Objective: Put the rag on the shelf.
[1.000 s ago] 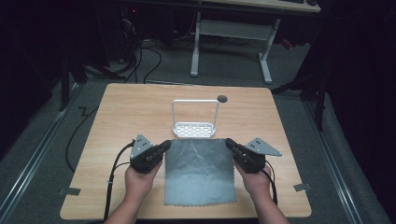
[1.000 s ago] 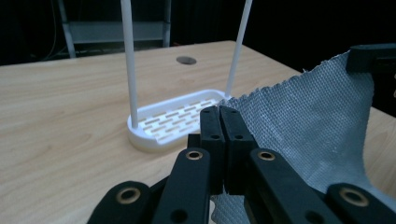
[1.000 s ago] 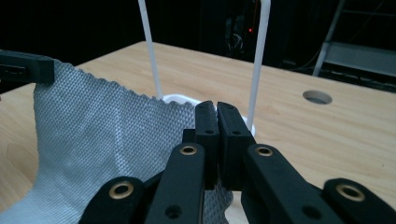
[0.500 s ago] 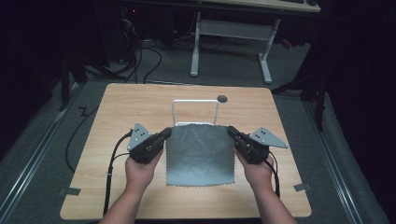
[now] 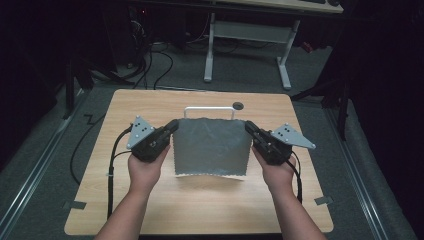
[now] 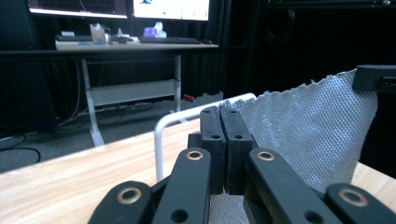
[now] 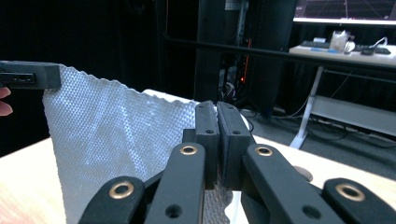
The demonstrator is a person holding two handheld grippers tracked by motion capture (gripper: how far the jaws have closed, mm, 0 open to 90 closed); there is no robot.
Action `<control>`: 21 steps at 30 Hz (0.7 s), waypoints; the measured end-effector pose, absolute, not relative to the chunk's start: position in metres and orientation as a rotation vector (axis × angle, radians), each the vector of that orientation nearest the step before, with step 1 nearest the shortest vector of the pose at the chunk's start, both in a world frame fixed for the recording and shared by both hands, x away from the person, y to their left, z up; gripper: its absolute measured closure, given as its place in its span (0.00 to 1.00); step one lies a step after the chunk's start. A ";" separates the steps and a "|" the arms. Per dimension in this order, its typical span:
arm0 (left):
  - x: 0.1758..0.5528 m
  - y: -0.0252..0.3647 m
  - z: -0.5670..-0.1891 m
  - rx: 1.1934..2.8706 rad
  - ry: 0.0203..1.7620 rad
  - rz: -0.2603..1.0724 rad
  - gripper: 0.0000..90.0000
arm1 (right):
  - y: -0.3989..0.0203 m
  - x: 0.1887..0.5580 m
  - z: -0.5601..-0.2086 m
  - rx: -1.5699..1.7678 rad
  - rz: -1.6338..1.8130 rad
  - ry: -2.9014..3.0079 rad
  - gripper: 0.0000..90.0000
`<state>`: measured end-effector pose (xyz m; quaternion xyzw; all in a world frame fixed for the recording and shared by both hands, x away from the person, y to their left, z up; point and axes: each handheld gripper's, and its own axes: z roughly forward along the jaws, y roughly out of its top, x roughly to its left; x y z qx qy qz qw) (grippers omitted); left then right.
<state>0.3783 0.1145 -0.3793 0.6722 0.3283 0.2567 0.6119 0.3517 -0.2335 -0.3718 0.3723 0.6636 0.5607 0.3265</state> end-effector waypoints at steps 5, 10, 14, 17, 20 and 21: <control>0.382 0.115 -0.371 1.550 0.746 0.610 1.00 | -0.234 0.356 -0.363 0.967 1.487 1.734 0.98; 0.391 0.115 -0.366 1.556 0.746 0.634 1.00 | -0.234 0.367 -0.355 0.974 1.489 1.711 0.99; 0.401 0.115 -0.365 1.550 0.759 0.642 1.00 | -0.234 0.375 -0.355 0.987 1.471 1.704 0.99; 0.408 0.113 -0.366 1.560 0.756 0.659 1.00 | -0.234 0.381 -0.355 1.004 1.464 1.711 0.99; 0.415 0.112 -0.367 1.569 0.764 0.660 1.00 | -0.234 0.389 -0.354 1.021 1.460 1.707 0.99; 0.419 0.111 -0.368 1.573 0.770 0.660 1.00 | -0.234 0.389 -0.354 1.021 1.460 1.707 0.99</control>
